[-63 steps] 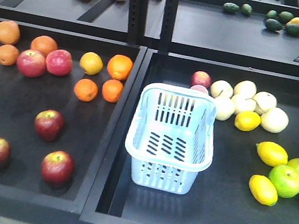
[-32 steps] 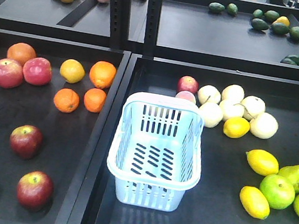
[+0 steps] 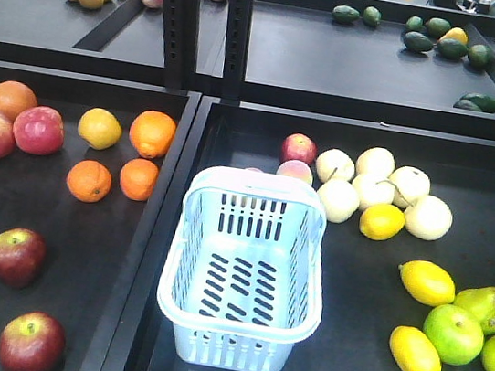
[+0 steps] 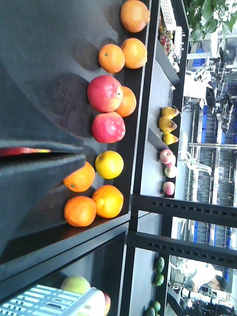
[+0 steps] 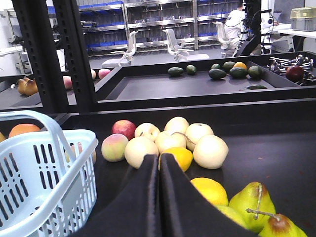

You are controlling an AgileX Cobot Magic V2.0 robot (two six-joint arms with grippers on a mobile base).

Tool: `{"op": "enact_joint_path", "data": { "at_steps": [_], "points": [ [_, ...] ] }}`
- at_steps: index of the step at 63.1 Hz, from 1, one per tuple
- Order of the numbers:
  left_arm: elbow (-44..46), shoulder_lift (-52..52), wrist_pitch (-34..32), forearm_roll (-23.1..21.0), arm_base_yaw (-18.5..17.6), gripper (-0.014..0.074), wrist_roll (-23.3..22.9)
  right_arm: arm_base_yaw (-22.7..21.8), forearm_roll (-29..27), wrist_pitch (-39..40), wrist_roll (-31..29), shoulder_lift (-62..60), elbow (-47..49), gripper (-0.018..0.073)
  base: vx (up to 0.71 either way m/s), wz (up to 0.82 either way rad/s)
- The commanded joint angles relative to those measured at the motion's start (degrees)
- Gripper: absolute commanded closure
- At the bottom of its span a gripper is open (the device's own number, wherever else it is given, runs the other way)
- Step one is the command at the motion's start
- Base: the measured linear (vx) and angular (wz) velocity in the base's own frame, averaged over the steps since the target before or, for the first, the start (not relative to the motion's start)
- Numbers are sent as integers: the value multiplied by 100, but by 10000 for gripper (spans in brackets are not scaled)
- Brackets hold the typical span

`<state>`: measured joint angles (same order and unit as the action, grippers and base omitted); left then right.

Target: Pick three apples into basket with both arms

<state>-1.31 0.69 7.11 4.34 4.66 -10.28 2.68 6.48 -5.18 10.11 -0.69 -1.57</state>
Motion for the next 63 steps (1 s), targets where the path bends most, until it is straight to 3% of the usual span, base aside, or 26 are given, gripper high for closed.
{"op": "enact_joint_path", "data": {
  "at_steps": [1, 63],
  "points": [
    [-50, 90, -433, -10, 4, 603, -11, -40, 58, 446, -3, -73, -83, 564, 7, -4],
    [-50, 90, -433, -10, 4, 603, -11, -40, 58, 438, -3, -73, -83, 564, 2, -1]
  ]
}}
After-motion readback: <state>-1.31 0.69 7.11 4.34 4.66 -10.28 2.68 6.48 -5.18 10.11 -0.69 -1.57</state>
